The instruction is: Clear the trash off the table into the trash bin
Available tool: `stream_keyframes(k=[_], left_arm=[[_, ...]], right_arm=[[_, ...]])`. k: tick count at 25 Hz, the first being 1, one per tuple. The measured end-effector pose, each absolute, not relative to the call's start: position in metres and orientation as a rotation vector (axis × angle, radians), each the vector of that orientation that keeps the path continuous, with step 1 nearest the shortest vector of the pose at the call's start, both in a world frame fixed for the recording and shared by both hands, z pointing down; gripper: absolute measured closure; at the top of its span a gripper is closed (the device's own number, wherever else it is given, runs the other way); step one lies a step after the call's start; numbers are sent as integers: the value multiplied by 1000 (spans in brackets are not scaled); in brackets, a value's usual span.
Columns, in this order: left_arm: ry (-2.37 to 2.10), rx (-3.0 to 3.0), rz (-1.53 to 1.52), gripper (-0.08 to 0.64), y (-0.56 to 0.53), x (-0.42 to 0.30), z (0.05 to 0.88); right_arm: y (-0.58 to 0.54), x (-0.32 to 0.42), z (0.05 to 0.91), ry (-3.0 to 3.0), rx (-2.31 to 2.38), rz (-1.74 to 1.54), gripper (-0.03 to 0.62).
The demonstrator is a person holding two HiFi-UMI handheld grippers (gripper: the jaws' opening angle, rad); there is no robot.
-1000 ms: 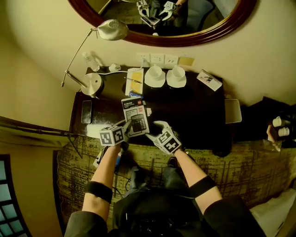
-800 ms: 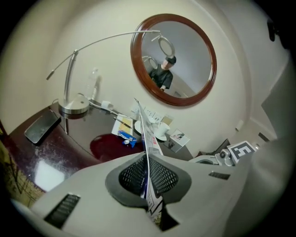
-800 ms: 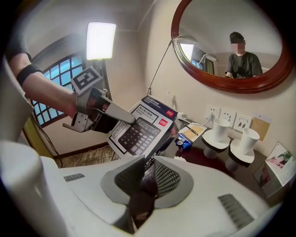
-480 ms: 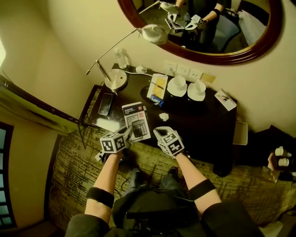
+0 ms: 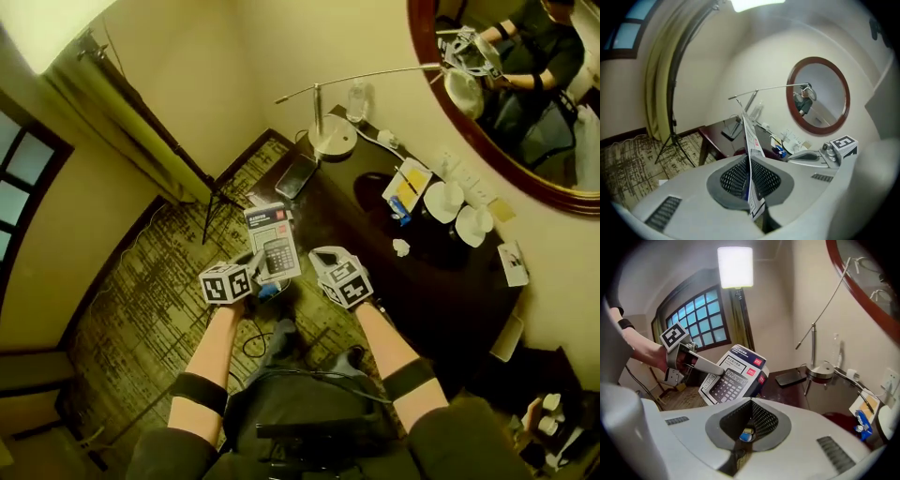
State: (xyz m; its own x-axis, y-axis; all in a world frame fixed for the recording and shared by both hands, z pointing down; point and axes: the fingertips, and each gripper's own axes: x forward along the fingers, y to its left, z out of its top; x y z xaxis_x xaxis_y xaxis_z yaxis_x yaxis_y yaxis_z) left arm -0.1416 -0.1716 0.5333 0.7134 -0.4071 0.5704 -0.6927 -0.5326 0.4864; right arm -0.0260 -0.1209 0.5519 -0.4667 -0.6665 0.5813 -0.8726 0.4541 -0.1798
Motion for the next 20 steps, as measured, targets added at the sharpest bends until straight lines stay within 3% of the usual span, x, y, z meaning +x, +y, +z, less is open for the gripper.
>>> stream_keyframes(k=[7, 20], left_arm=[[-1029, 2033, 450, 551, -177, -248, 563], [-1069, 1728, 417, 551, -168, -298, 729]], right_arm=[[-149, -119, 581, -2338, 1044, 599, 589], [-171, -184, 707, -2296, 877, 658, 589]])
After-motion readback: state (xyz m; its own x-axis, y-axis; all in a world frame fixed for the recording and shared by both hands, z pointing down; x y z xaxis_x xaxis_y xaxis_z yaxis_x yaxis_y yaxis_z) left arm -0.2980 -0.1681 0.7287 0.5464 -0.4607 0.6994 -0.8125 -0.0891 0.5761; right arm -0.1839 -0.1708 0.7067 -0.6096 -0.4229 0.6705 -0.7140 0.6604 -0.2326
